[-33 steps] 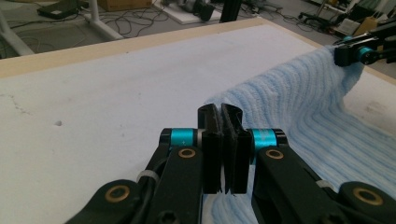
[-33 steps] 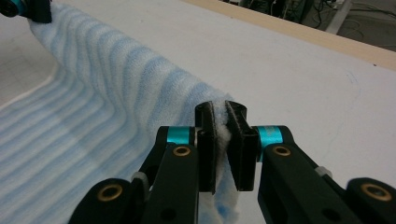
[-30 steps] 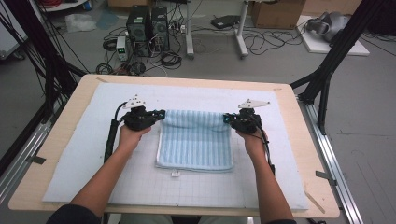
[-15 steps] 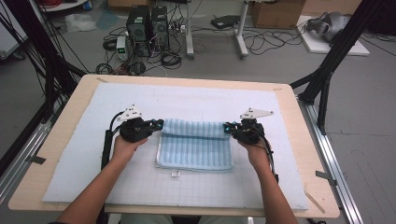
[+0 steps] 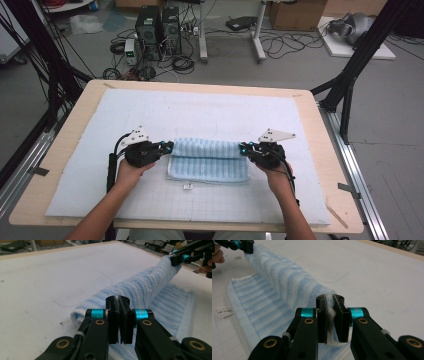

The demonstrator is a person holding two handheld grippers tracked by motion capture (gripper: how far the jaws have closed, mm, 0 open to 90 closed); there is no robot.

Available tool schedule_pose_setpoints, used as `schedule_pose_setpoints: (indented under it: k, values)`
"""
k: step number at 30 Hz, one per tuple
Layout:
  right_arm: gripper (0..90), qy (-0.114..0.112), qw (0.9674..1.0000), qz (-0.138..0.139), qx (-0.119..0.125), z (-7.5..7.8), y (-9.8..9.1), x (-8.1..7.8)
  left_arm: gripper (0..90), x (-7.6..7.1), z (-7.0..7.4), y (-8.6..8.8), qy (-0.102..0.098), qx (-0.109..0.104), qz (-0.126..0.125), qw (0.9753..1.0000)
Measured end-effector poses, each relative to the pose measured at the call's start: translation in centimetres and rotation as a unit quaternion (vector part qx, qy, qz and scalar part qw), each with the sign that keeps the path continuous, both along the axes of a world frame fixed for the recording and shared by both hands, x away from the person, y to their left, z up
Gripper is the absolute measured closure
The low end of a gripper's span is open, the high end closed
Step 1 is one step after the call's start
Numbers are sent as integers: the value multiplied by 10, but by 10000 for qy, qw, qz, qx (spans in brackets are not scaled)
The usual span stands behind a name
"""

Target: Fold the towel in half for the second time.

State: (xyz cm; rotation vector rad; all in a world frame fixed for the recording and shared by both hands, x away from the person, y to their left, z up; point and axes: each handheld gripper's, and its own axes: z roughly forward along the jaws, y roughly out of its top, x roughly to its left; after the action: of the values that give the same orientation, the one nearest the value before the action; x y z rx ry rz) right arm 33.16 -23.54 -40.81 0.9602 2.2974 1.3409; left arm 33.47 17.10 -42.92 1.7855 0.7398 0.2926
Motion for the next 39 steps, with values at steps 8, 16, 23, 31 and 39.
schedule_pose_setpoints:
  k: [8,16,23,31,39]
  values:
    - [824,31,10000,44,9,-10,-2,-16,863,-18,-6,2,-8,58,-143,9999]
    - [823,64,9999,97,41,-18,-3,-28,863,-27,-9,2,40,94,-212,9997]
    - [741,96,9999,78,81,-21,-7,-34,804,-32,-6,4,138,31,-179,9997]
    - [547,-148,9982,-357,464,2,-17,-23,572,-11,16,7,77,-419,302,9986]
    - [539,125,9998,-157,8,-9,10,-11,665,-8,0,-21,591,380,34,9975]
